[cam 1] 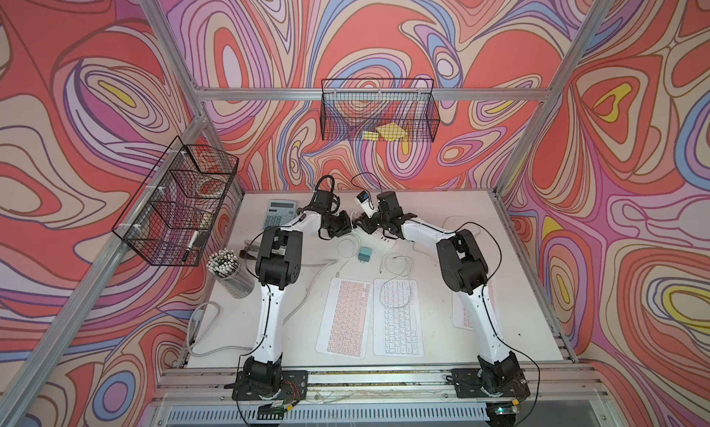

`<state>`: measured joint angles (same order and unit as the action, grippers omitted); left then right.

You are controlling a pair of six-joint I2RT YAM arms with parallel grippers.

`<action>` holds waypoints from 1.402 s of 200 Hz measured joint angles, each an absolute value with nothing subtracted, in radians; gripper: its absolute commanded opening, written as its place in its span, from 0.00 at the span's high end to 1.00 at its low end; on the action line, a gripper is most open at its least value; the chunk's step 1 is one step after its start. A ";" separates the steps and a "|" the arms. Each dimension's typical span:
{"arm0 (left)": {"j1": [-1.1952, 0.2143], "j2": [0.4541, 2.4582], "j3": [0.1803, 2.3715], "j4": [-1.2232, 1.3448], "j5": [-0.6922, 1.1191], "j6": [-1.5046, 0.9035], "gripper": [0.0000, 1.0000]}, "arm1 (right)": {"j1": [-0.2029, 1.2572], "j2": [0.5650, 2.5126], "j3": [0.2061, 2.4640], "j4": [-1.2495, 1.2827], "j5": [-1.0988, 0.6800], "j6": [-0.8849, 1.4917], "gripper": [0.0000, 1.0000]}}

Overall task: Unplug the wireless keyboard
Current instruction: Remove the plug from the socket.

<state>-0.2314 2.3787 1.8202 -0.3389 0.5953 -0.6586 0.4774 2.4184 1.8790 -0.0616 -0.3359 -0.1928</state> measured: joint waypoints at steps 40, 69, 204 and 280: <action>-0.235 2.379 1.829 -0.356 0.575 -0.652 0.66 | 0.467 2.421 1.868 -0.040 -0.343 -0.190 0.64; -0.236 2.379 1.829 -0.356 0.575 -0.651 0.66 | 0.458 2.433 1.876 -0.048 -0.367 -0.189 0.62; -0.234 2.379 1.825 -0.348 0.581 -0.666 0.66 | 0.467 2.459 1.900 -0.074 -0.353 -0.250 0.77; -0.227 2.383 1.826 -0.348 0.598 -0.673 0.66 | 0.489 2.458 1.969 -0.194 -0.274 -0.288 0.81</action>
